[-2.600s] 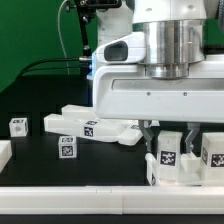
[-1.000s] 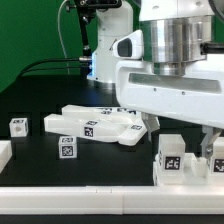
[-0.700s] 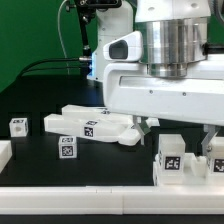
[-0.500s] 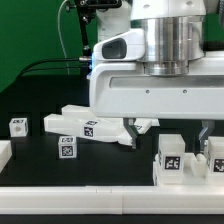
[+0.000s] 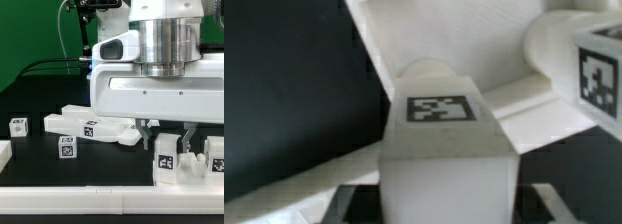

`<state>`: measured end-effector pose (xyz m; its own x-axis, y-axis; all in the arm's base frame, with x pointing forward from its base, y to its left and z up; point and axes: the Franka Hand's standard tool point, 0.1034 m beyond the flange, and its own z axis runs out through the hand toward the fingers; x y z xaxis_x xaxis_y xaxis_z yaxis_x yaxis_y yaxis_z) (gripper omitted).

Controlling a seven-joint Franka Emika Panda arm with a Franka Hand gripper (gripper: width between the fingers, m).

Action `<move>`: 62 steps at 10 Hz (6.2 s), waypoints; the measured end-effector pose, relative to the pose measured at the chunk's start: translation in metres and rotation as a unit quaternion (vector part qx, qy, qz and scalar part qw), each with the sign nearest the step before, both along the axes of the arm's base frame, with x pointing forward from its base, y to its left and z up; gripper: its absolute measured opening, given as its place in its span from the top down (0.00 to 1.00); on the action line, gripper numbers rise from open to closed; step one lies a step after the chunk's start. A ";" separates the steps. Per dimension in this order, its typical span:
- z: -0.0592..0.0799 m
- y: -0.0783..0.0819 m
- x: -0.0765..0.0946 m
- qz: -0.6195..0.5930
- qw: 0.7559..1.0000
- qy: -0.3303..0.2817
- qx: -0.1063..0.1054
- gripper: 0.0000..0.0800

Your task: Assemble chair

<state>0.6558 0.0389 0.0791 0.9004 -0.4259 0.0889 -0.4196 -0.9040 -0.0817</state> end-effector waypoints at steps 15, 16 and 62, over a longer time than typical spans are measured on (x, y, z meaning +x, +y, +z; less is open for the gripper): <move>-0.004 0.010 -0.008 -0.335 0.941 0.023 0.047 0.19; -0.005 0.007 -0.008 -0.308 0.950 0.021 0.043 0.19; -0.005 -0.001 -0.004 -0.554 0.830 0.035 0.054 0.64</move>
Offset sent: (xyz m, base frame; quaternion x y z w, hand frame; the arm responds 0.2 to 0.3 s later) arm 0.0045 -0.0144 -0.0040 0.0071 0.0013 0.3252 0.9456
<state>0.6514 0.0380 0.0737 -0.0491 -0.9980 -0.0396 -0.9956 0.0521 -0.0781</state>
